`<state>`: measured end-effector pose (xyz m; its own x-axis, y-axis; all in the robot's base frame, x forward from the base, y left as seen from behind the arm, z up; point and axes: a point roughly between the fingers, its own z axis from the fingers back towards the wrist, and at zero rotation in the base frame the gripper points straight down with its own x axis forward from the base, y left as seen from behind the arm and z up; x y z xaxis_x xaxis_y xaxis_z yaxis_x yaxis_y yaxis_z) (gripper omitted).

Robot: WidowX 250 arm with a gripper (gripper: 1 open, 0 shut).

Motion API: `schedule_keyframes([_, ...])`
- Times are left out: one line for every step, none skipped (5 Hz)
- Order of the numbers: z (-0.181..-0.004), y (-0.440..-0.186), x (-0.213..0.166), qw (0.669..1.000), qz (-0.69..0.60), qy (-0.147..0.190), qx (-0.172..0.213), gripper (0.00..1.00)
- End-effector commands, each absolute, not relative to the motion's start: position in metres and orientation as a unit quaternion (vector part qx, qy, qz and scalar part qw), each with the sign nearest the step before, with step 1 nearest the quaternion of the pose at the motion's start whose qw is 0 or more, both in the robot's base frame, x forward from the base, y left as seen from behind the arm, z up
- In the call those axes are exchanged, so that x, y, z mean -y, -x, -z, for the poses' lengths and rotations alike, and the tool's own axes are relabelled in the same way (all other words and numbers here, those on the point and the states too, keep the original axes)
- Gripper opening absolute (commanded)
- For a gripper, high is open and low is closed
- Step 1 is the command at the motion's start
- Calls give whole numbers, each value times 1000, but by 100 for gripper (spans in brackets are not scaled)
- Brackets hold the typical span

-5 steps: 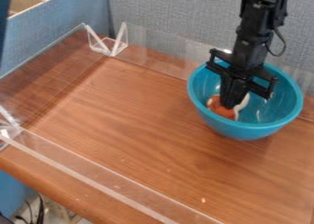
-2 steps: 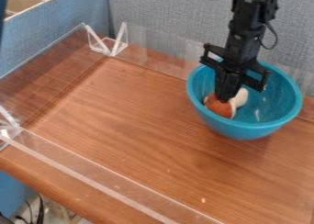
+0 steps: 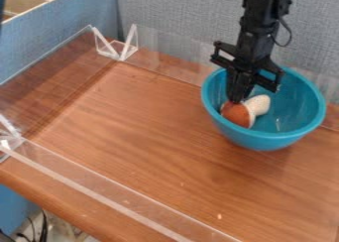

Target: Remove the mushroom from inside the blue bowl and put it on the table

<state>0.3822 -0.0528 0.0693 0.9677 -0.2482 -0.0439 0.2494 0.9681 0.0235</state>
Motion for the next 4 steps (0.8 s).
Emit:
schedule_keyframes([-94, -396, 49, 992, 121, -14, 25, 0])
schedule_keyframes([-95, -399, 51, 992, 124, -14, 33, 0])
schedule_keyframes([-96, -401, 51, 991, 127, -13, 40, 0])
schedule_keyframes([-97, -404, 51, 990, 130, -13, 47, 0])
